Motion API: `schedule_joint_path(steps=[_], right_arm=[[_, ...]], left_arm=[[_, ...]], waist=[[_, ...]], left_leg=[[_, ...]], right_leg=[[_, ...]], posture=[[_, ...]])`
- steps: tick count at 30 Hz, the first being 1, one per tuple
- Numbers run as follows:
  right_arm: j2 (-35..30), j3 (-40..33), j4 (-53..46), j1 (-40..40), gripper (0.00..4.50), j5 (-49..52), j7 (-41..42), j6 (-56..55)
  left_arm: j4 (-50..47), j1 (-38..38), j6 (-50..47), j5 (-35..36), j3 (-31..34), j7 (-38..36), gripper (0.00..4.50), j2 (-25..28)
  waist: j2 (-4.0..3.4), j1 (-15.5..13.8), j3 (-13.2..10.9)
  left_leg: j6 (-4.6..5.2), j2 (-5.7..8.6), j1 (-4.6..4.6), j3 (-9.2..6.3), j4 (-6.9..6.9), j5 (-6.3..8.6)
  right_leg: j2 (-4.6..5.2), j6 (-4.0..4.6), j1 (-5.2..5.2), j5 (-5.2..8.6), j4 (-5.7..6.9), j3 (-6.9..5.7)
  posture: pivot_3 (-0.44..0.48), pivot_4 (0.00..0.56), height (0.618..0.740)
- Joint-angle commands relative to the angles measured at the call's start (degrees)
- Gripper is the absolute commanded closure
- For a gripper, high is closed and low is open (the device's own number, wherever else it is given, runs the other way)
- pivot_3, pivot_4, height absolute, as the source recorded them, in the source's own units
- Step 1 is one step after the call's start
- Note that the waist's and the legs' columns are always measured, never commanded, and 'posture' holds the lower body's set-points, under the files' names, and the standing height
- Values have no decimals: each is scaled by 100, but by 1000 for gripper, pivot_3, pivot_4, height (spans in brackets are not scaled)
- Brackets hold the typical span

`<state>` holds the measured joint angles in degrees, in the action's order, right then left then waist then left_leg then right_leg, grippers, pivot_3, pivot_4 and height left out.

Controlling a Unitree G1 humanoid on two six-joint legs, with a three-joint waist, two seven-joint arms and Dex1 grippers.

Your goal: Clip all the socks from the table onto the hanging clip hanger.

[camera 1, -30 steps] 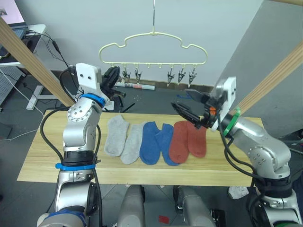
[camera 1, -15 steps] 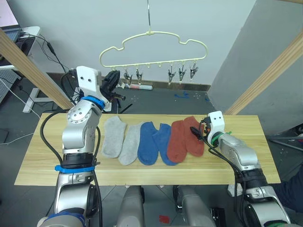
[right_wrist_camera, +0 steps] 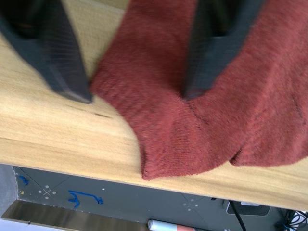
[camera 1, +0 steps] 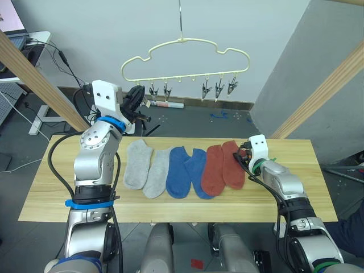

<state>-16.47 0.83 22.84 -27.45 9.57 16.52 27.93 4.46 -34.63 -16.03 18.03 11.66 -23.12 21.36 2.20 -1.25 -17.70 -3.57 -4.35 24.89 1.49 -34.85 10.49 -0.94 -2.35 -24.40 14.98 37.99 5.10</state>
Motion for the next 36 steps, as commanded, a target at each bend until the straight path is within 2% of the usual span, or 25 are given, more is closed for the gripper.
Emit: schedule_joint_path(steps=[1, 5, 8, 12, 14, 16, 20, 23, 26, 31, 36], right_arm=[[-40, 191, -171, 249, 3089, -180, 226, -94], [-155, 376, -432, 446, 4482, -362, 503, -340], [-344, 325, -971, 669, 4482, -302, 775, -455], [-581, 117, -1934, 877, 4482, 17, 1193, -257], [-605, -183, -2678, 899, 4482, 623, 1334, 437], [-478, -593, -3528, 801, 4482, 1691, 1405, 1515], [-106, -1065, -4389, 519, 4482, 3537, 1277, 3250], [518, -1488, -4361, 143, 4482, 4826, 667, 4080], [995, -1720, -4109, -142, 4482, 5625, 10, 4397], [1500, -1778, -3710, -456, 4482, 6379, -854, 4318], [1701, -1660, -3471, -639, 4482, 6762, -1256, 4124]], left_arm=[[-256, 37, 17, 41, 67, 4, 4500, 77], [-235, 16, 13, 54, 44, -2, 4500, 43], [-260, 4, -181, 226, 93, -17, 4500, -10], [-333, -60, -1110, 1029, 403, 67, 4500, -137], [-290, -163, -1994, 1885, 824, 214, 4500, -233], [-154, -271, -2916, 2925, 1373, 409, 4500, -282], [-59, -307, -4064, 4554, 2107, 854, 4500, -341], [-63, -265, -4414, 5381, 2362, 1227, 4500, -400], [-106, -254, -4561, 6066, 2448, 1595, 4500, -465], [-277, -199, -4668, 6992, 2293, 2036, 4500, -490], [-385, -114, -4548, 7497, 2118, 2335, 4500, -409]], waist=[[0, -1, 0], [0, -2, 0], [0, -12, 0], [-2, 5, -1], [-2, 19, -1], [-2, 29, -1], [-2, 72, -1], [-2, 71, -1], [-2, 55, -1], [-2, -34, -1], [-2, -33, -1]], left_leg=[[0, 0, 0, 0, 0, 0], [0, 0, 0, 1, 1, 0], [0, 1, 1, 0, 1, 0], [-1, 2, 1, 1, 0, 0], [-1, -1, 0, 0, -1, 0], [-1, -4, -1, -7, -1, 0], [-1, -16, -1, -23, -2, 0], [-2, -12, 3, -43, -3, 0], [-2, -6, 15, -70, -6, -1], [-2, 0, 48, -129, -11, -2], [-3, 0, 83, -149, -19, -3]], right_leg=[[0, 0, 0, 0, 0, 0], [0, 0, 0, 0, -1, 1], [0, 0, 0, 0, -1, -1], [2, -1, -1, 0, -1, 2], [-1, -1, -1, 0, 2, 1], [-3, -1, -2, 0, 10, -6], [-11, -1, 3, 0, 12, -20], [-8, -1, 10, 0, 8, -39], [1, -1, 13, 0, 6, -69], [2, 1, 14, 0, 0, -125], [4, 7, -2, -4, -2, -147]], posture=[[158, 317, 740], [157, 315, 740], [160, 313, 740], [163, 315, 740], [166, 315, 740], [167, 313, 740], [162, 310, 740], [159, 308, 740], [157, 306, 740], [167, 305, 740], [177, 306, 740]])
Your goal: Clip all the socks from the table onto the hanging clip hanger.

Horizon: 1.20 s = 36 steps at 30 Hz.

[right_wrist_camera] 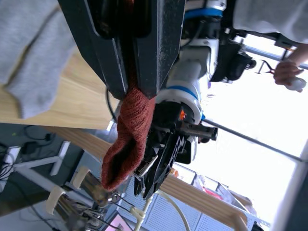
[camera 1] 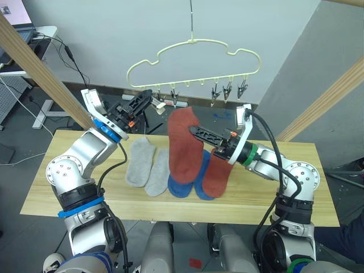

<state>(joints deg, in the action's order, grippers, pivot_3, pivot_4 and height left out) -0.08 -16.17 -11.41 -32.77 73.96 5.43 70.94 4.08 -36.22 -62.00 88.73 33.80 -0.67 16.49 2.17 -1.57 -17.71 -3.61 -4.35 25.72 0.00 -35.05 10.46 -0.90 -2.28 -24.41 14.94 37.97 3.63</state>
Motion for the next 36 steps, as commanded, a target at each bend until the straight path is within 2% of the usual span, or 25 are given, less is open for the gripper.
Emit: schedule_joint_path(steps=[1, 9, 26, 36], right_arm=[[85, 78, -2, -129, 4482, 345, -191, -224], [146, 278, 274, -250, 4482, 504, -358, -521], [270, 564, 554, -369, 4482, 633, -596, -870], [306, 622, 646, -471, 4482, 669, -672, -1007]], left_arm=[[-358, 61, 67, 499, -136, 119, 4500, 104], [-487, 231, 322, 820, -390, 267, 4500, 245], [-663, 436, 649, 937, -772, 107, 4500, 449], [-825, 544, 809, 569, -927, -165, 4500, 605]], waist=[[0, -3, 0], [0, -4, 0], [-1, -13, -1], [-3, -15, -2]], left_leg=[[0, 0, 2, -3, 0, 0], [-1, -1, 5, -10, -1, -1], [-2, -1, 8, -11, -1, -2], [-2, -1, 11, -10, -1, -2]], right_leg=[[1, 7, 0, -4, 0, -3], [0, 8, -1, -5, 2, -11], [0, 8, -2, -4, 1, -12], [0, 8, -5, -4, -2, -12]], posture=[[177, 306, 740], [185, 311, 740], [182, 316, 740], [190, 317, 740]])
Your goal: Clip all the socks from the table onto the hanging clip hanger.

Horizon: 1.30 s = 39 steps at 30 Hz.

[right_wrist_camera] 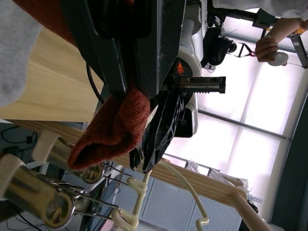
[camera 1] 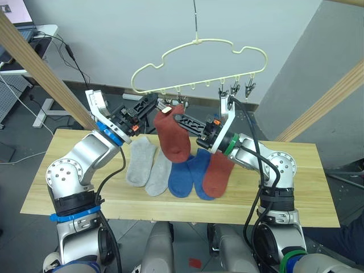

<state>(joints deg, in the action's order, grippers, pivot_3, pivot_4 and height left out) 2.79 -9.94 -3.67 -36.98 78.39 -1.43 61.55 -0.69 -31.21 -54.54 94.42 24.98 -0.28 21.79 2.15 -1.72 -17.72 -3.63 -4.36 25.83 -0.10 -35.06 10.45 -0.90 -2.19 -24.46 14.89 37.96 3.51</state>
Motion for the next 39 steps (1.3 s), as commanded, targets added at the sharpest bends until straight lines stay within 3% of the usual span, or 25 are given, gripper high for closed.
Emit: schedule_joint_path(steps=[1, 8, 13, 14, 17, 27, 33, 37, 39], right_arm=[[13, 0, -123, -52, 4500, 231, 13, -65], [-52, 78, -106, -39, 4500, 80, 58, -45], [-454, 771, -267, 70, 4500, -1104, 340, -177], [-560, 947, -287, 90, 4500, -1328, 435, -176], [-771, 1373, -327, 181, 3732, -1837, 748, -212], [-1569, 1872, -898, 583, 138, -3231, 1619, -758], [-1971, 1689, -1320, 973, 14, -3663, 1859, -1044], [-2178, 1555, -1646, 1140, 14, -3915, 1964, -1289], [-2187, 1372, -1881, 1176, 0, -3851, 1954, -1330]], left_arm=[[-356, 63, 80, 8, -42, -214, 3863, 73], [-388, 91, 184, -84, -66, -230, 1596, 132], [-662, 330, -51, -573, -235, -461, 60, 701], [-760, 418, -87, -723, -316, -600, 60, 815], [-952, 654, -70, -950, -422, -812, 26, 951], [-1509, 1061, 157, -2083, -699, -1478, 26, 1236], [-1796, 1159, 654, -3116, -1048, -1674, 26, 1147], [-1831, 1051, 1546, -4352, -1510, -1758, 26, 910], [-1859, 978, 1993, -4932, -1795, -1834, 597, 771]], waist=[[0, -1, 0], [0, -1, 0], [-1, 8, 0], [-2, 10, -1], [-2, 2, -1], [-3, -76, -1], [-3, -147, -1], [-2, -154, 0], [-2, -154, 0]], left_leg=[[0, 0, 0, 0, 0, 0], [0, -1, 0, -1, 0, 0], [0, 0, 0, 1, 1, 0], [0, -1, 1, 4, 2, 0], [0, 0, 3, 11, 8, 0], [-8, -1, 8, 12, 8, -4], [-16, -2, 8, 14, 10, -9], [-22, -1, 9, 17, 9, -13], [-22, 1, 9, 21, 8, -14]], right_leg=[[0, 0, -1, 0, 1, 0], [0, -1, -1, 1, 2, 0], [-1, -5, -6, 3, 2, 2], [-1, -12, -9, 7, 2, 4], [0, -10, -19, 8, 3, 9], [0, -10, -25, 10, 3, 10], [-1, -9, -31, 10, 6, 13], [-2, -10, -30, 10, 3, 19], [-1, -9, -30, 10, 3, 23]], posture=[[191, 317, 740], [193, 316, 740], [200, 314, 740], [200, 314, 740], [209, 313, 740], [209, 303, 740], [203, 298, 740], [193, 295, 740], [185, 292, 740]])
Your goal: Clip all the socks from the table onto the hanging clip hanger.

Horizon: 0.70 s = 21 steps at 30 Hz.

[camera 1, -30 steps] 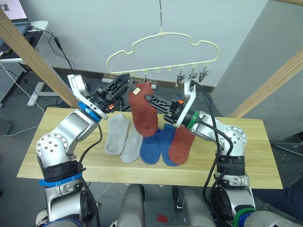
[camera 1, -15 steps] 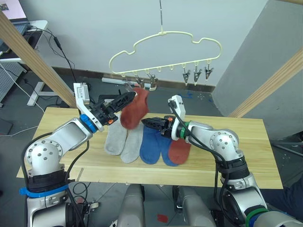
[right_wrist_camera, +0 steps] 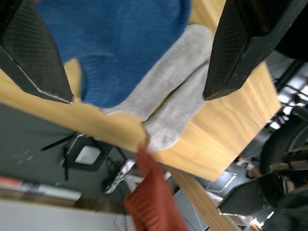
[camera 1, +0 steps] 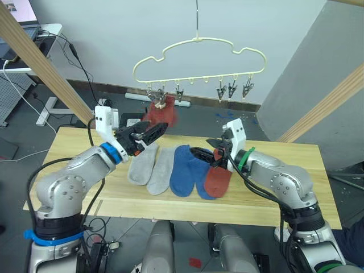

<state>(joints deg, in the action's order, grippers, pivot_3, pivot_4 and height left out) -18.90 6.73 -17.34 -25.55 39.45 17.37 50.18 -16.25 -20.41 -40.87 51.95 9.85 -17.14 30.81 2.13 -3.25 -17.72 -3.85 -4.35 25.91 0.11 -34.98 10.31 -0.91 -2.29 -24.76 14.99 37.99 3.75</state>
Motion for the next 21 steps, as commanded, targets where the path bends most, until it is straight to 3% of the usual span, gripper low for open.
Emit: schedule_joint_path(steps=[1, 4, 11, 19, 21], right_arm=[[-18, -349, -590, 44, 0, 54, 75, -201], [-122, -422, -851, 82, 0, 25, 156, -234], [-414, -338, -1231, 108, 0, -73, 401, -249], [-332, -397, -1228, -1, 0, -94, 468, -253], [-318, -419, -1225, -32, 0, -94, 456, -243]], left_arm=[[-301, -125, 766, -875, -362, -171, 855, -189], [-286, -234, 1069, -1390, -602, -144, 1802, -366], [252, -539, 1767, -2501, -751, 56, 1802, -758], [721, -828, 2134, -2885, -666, -76, 1802, -1068], [760, -852, 2154, -2896, -654, -110, 2301, -1123]], waist=[[1, -2, 0], [1, 0, 1], [2, 10, 1], [2, 16, 1], [2, 16, 1]], left_leg=[[0, 0, 0, 0, 0, 0], [0, -1, 0, 0, 0, 0], [1, 0, 1, -3, -1, 0], [1, 3, 2, -4, -6, -1], [2, 3, 2, -3, -6, -1]], right_leg=[[0, 0, 0, 0, 0, 0], [0, 0, 0, 0, 1, -1], [-1, 1, 1, 0, 4, -2], [-1, 2, 2, -1, 7, -4], [0, 13, 2, -8, 8, -3]], posture=[[185, 292, 740], [179, 290, 740], [162, 295, 740], [161, 302, 740], [158, 304, 740]])
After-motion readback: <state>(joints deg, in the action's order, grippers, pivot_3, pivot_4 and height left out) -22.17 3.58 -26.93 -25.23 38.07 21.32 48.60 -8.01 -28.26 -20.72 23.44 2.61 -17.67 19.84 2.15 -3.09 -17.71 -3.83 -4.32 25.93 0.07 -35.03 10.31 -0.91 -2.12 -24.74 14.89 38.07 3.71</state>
